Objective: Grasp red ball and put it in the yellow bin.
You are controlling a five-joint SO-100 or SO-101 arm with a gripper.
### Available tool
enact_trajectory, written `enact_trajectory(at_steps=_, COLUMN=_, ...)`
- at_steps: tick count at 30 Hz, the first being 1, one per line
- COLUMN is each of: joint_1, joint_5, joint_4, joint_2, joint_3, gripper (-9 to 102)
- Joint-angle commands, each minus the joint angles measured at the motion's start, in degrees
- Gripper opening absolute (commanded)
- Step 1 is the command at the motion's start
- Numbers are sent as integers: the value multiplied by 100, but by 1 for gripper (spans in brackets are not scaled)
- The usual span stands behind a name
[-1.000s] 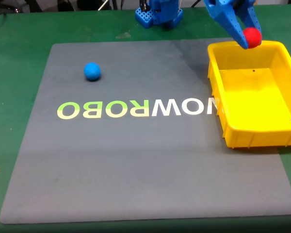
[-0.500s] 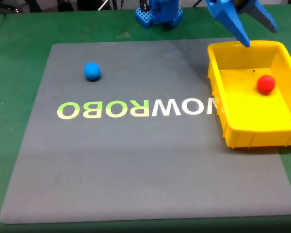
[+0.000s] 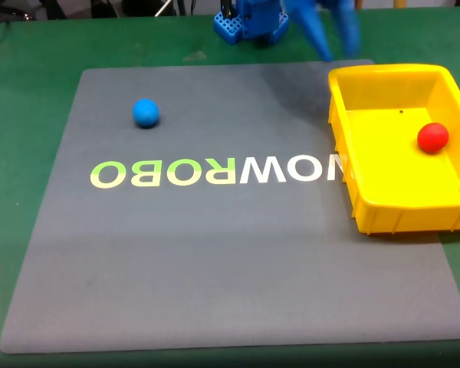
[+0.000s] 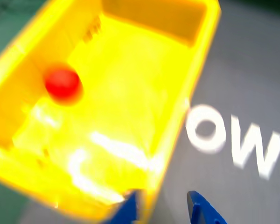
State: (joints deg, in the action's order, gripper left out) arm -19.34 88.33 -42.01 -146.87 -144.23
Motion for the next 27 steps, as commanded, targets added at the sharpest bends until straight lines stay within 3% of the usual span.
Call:
enact_trajectory(at_steps=1, joint_1=466, joint_5=-88, joint_4=-896, joint_2=-1266, joint_3=-545, gripper=0)
enact_trajectory(at_steps=6, joint_1=1072, joint_5=-18, joint_4=-1995, joint_2=-2628, joint_3=-1564, gripper=0)
enact_trajectory(at_steps=12, joint_1=1670, joint_5=246, joint_4=-2742, joint_2=-3630, joint_3=-2619, gripper=0)
enact_trajectory(at_steps=21, joint_1=2048, joint_5=369, joint_4=-3419, joint_2=-4368, joint_3=-3340, gripper=0)
enact_trajectory(at_steps=27, joint_1=2030, joint_5=105, joint_4=-3454, joint_2=-4368, joint_3=-3340, gripper=0)
